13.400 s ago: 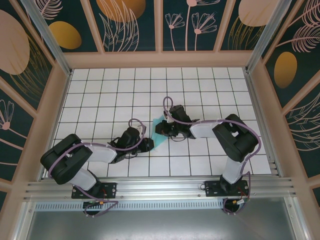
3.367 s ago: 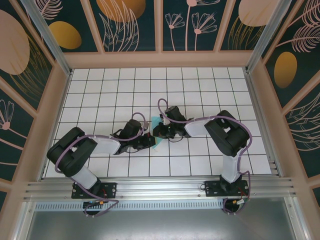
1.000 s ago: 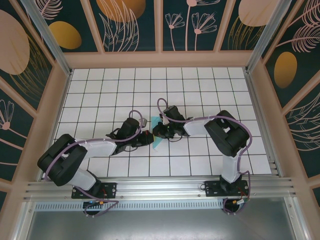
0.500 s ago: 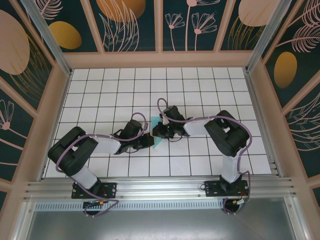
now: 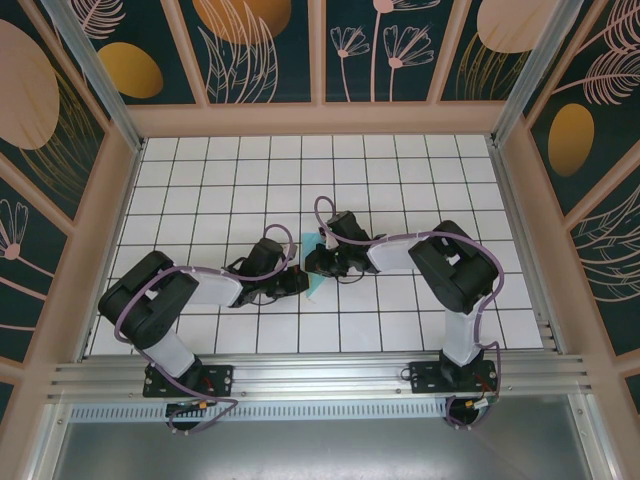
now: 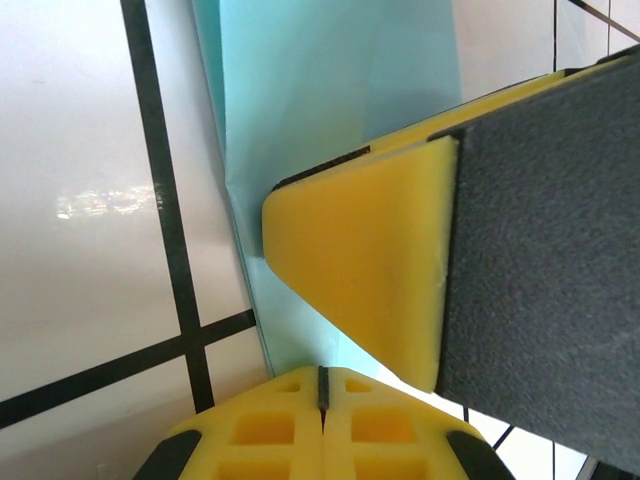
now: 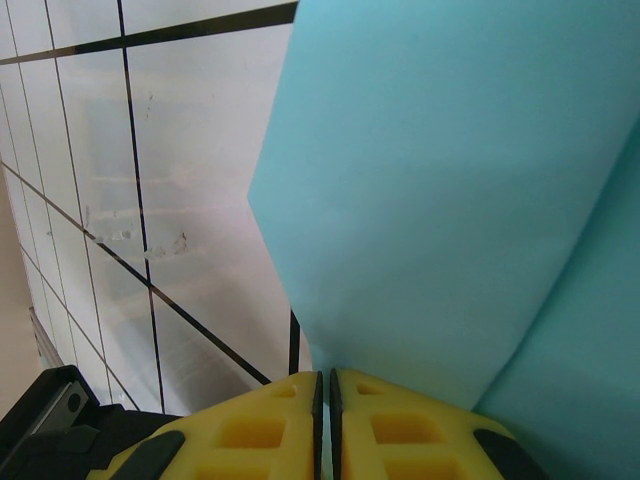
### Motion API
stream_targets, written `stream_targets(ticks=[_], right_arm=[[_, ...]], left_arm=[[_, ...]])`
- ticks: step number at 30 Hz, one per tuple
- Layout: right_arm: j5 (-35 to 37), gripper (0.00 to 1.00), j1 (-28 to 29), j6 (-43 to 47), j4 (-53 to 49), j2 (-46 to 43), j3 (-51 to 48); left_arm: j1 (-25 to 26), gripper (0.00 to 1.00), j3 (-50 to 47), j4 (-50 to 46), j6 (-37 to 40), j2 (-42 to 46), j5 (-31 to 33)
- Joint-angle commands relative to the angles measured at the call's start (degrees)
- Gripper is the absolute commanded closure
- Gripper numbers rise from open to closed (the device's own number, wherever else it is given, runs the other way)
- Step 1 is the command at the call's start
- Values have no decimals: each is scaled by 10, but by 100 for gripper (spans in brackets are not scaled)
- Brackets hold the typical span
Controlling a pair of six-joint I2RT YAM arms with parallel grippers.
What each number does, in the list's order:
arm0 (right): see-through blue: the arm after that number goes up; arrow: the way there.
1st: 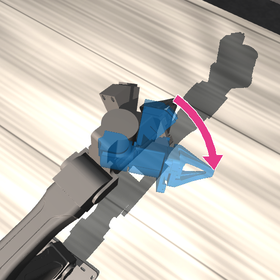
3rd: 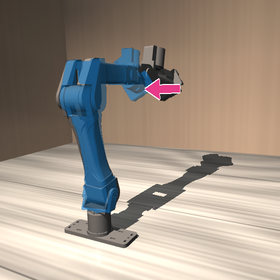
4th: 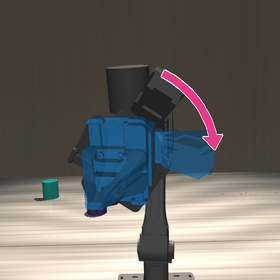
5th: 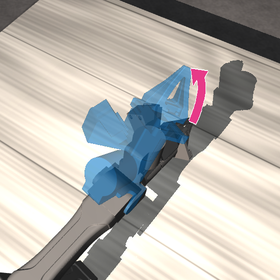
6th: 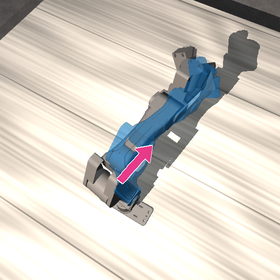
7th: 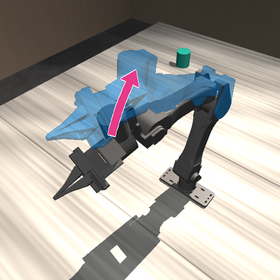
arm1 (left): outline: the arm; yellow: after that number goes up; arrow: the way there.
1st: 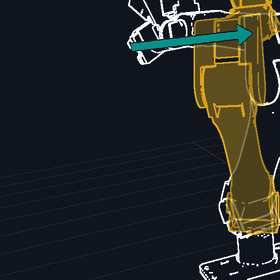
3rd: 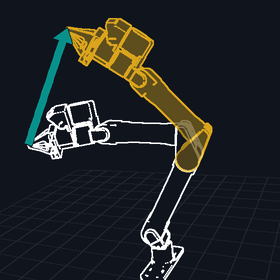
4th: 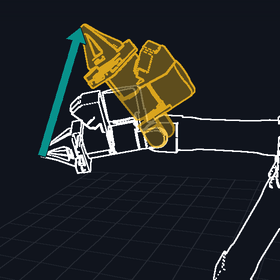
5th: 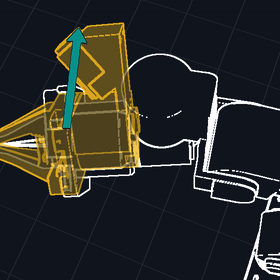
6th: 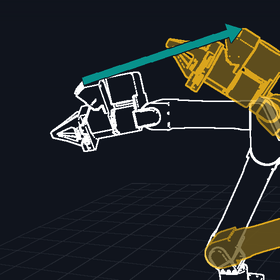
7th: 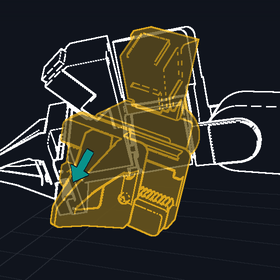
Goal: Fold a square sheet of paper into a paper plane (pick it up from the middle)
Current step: Fourth fold the wing at the center of the table.
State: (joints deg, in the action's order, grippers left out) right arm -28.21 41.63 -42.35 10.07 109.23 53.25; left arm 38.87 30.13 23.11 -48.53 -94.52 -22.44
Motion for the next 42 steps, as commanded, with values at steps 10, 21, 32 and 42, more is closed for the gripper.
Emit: stream_targets(ticks=[10, 21, 32, 42], right_arm=[[74, 82, -20, 6, -5, 2, 3], [41, 79, -76, 39, 15, -112, -29], [-5, 84, -23, 50, 11, -9, 25], [28, 85, -53, 56, -15, 55, 71]], left_arm=[[3, 100, -13, -114, 21, -79, 61], [3, 100, -7, -116, 27, -82, 60], [3, 100, 5, -122, 33, -87, 60], [3, 100, -2, -133, 38, -99, 65]])
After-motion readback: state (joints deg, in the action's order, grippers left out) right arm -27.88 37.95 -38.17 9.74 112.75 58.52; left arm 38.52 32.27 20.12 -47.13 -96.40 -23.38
